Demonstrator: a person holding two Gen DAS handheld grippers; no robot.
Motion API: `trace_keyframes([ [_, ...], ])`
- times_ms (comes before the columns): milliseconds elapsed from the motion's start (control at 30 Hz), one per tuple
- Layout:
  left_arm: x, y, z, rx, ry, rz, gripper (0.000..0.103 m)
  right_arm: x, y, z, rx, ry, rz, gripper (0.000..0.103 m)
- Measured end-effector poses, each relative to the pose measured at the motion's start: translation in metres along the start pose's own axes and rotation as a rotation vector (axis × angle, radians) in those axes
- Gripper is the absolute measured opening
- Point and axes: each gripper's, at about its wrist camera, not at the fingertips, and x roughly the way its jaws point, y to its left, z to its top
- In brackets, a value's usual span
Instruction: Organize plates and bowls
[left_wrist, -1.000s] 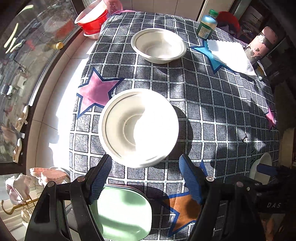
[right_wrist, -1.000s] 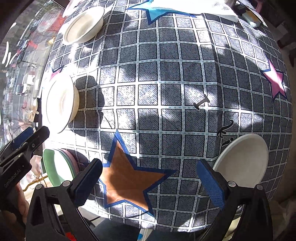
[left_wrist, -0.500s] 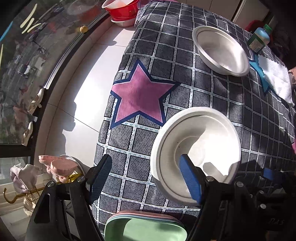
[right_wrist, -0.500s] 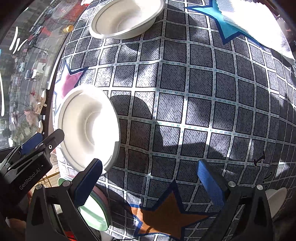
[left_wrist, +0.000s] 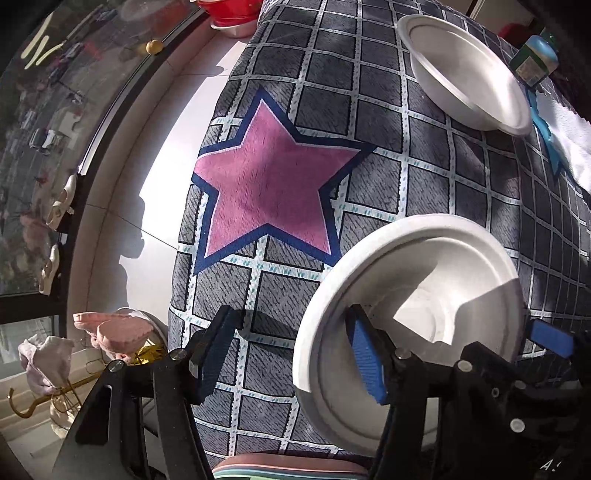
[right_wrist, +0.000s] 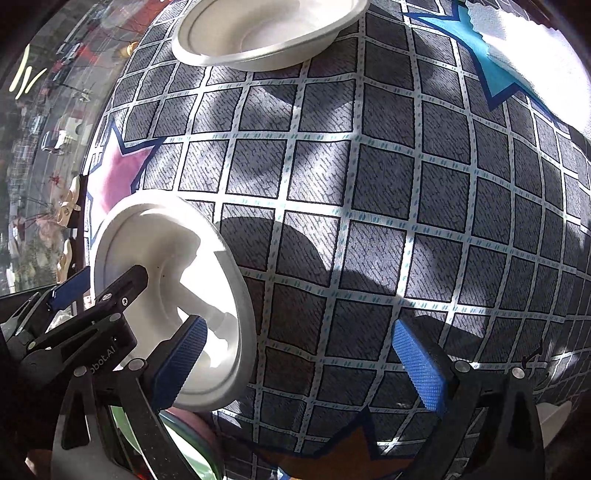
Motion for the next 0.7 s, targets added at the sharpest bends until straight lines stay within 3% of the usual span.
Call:
trace_keyframes([
  [33,0.001,0.000,0.000,-0.003,0.002,-0.014,0.055,0.001,0.002,0.000,-0.003,0.005,0.010,0.078],
  [133,-0.002,-0.010,0.000,0.034,-0.011,-0.036,0.034,0.005,0.015,0.000,-0.024,0.015,0.031,0.055],
  [233,-0.004,-0.022,-0.002,0.083,-0.030,0.010,0.034,0.013,0.029,-0.003,-0.036,0.053,0.094,0.026],
  [367,-0.006,-0.026,-0.007,0.075,-0.019,0.002,0.034,0.017,0.028,-0.013,-0.007,0.079,0.156,0.020],
  [700,-0.008,-0.065,-0.037,0.160,0.003,-0.023,0.032,0.009,-0.012,-0.046,0.042,0.094,0.150,0.020],
])
